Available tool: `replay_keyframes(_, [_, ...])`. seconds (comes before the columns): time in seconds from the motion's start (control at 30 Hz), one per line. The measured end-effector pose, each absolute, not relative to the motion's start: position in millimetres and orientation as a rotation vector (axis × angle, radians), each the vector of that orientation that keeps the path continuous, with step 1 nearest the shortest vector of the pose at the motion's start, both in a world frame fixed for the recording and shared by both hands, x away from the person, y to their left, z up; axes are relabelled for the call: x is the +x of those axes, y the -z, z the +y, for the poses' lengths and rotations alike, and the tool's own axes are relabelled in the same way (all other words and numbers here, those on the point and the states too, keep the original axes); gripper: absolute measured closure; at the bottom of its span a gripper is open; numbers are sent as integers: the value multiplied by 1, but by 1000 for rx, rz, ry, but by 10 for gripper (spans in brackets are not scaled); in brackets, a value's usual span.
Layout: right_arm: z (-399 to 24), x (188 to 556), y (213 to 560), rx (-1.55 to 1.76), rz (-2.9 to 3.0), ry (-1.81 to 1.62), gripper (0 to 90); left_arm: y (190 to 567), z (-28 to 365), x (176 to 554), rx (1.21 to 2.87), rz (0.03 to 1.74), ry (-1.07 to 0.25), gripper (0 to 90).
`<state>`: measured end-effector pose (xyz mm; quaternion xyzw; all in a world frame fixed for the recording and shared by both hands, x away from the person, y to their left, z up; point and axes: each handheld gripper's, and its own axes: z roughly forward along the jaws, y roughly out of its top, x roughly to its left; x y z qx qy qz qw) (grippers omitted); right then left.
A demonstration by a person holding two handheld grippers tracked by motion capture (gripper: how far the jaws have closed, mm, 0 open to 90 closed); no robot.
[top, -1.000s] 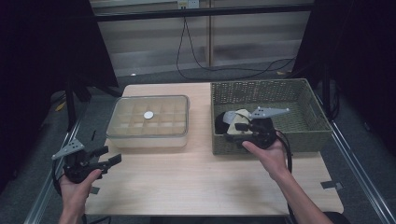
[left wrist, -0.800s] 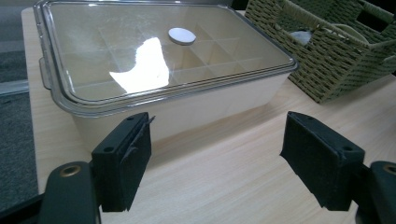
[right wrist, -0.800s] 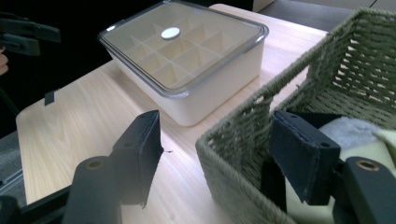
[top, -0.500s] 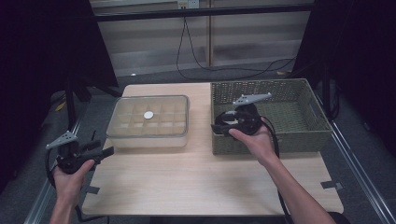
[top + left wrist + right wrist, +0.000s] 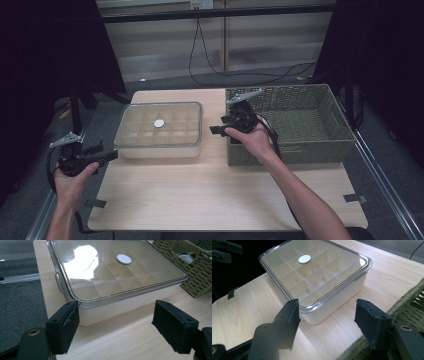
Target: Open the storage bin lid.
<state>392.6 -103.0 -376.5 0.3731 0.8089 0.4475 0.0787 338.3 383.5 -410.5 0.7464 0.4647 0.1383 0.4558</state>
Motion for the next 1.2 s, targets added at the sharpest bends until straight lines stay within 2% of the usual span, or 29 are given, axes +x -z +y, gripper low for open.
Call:
replay_keyframes(0.7, [-74,449,391,1227,2499,-1238,338,410,384,390,1922,1229,-330,135])
replay_keyframes(0.83, [-68,460,394,1265,2517,-1219,332,409,389,396,1911,1239,-308,152])
replay_keyframes(0.93, [-64,470,396,1292,2520,-1200,324,408,392,399,1879,1231,-315,233])
replay_keyframes(1.2, [-52,493,402,1365,2547,-1169,321,416,388,418,1918,1252,-265,241])
